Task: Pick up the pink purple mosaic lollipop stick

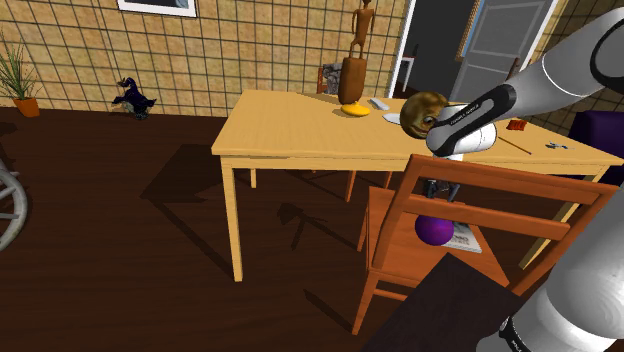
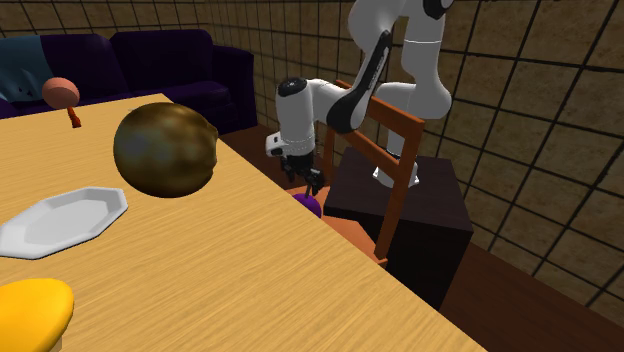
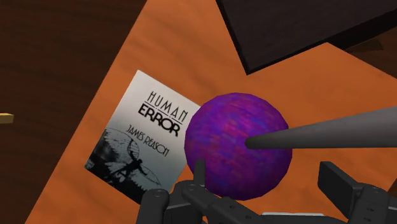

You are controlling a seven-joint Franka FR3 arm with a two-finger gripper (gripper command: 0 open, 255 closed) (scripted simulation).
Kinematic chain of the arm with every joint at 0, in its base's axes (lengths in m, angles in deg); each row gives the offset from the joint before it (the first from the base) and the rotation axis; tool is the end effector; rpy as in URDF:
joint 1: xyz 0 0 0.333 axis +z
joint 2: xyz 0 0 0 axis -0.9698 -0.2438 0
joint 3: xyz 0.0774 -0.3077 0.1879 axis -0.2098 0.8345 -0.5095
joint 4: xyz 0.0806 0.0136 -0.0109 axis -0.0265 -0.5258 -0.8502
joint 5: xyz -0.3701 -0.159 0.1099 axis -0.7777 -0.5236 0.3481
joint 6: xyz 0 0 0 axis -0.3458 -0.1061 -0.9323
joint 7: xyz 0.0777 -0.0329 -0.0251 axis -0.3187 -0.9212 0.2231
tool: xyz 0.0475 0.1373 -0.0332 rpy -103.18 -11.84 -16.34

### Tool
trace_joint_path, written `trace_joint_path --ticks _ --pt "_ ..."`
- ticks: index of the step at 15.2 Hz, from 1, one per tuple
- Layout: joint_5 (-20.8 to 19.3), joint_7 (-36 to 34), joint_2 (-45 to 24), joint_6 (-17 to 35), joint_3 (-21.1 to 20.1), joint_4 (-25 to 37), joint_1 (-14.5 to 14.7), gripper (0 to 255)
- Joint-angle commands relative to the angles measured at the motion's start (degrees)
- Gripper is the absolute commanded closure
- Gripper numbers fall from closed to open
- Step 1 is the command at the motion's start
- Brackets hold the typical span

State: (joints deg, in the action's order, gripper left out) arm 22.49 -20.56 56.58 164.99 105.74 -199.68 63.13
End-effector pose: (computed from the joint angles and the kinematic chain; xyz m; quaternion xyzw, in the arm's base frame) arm 0.3838 -0.3051 0.2811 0.9742 -0.1977 -0.1064 0.0237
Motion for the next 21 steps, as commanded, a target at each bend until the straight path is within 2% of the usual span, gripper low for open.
trace_joint_path --ticks 1,6,7,16,21 --pt "0.59 0.38 -1.60 1.69 0.03 -0.19 -0.14 0" --pt "1.62 0.90 -4.07 4.54 -0.14 -0.71 -0.32 0" --pt "1.60 0.95 -4.07 4.58 -0.11 -0.74 -0.35 255" --pt "1.62 0.90 -4.07 4.53 -0.14 -0.70 -0.32 255" --pt "0.22 0.20 -0.65 0.55 0.08 0.06 -0.06 255"
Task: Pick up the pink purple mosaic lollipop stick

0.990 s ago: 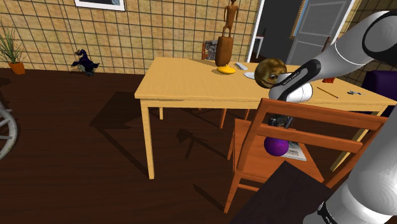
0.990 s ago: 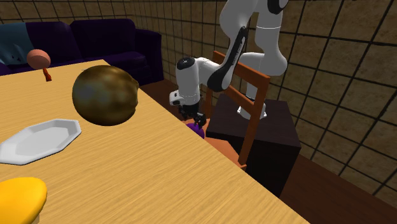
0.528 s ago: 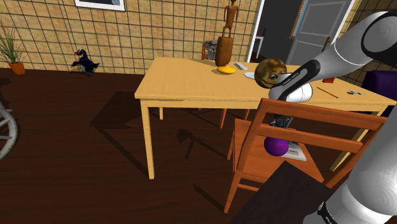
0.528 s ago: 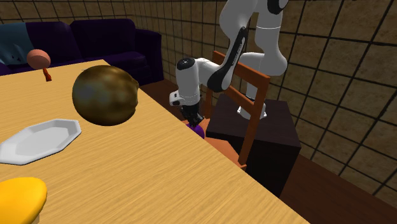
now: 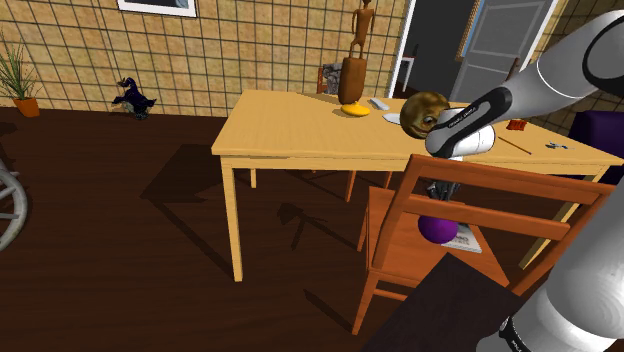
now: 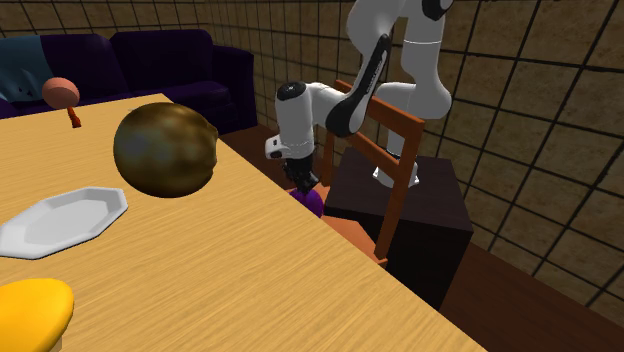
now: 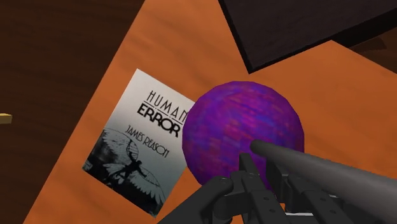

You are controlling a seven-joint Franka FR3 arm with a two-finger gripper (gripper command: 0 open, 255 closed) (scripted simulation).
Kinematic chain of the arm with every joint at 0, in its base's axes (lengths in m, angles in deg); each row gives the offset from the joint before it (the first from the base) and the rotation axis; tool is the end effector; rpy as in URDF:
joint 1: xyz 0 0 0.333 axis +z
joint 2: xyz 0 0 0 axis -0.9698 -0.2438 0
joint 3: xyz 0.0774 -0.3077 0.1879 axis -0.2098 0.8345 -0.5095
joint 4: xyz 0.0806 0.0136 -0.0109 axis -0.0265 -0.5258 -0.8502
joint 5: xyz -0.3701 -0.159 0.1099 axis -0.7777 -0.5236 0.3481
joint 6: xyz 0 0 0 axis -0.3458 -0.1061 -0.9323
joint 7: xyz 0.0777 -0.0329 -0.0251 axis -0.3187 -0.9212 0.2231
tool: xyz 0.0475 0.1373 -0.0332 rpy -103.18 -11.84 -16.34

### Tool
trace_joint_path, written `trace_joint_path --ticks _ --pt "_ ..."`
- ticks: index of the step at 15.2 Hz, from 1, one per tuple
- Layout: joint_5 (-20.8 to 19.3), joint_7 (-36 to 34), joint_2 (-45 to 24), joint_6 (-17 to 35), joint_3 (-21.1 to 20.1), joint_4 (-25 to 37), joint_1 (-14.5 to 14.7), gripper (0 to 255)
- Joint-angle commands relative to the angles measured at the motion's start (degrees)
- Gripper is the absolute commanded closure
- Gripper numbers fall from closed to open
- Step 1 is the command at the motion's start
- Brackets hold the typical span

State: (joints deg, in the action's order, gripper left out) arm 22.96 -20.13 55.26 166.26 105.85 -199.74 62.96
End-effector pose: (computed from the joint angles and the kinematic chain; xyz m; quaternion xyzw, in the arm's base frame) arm 0.3840 -0.3078 0.2718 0.9740 -0.1983 -0.1070 0.0237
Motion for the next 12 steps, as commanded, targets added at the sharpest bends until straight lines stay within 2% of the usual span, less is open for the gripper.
trace_joint_path --ticks 1,10,12 --pt "-0.49 -0.35 1.32 -1.53 0.00 0.32 0.14 255" --pt "-2.23 -1.13 6.59 -8.82 -0.16 2.62 0.36 255" --pt "-2.25 -1.14 6.67 -8.95 -0.17 2.66 0.35 255"
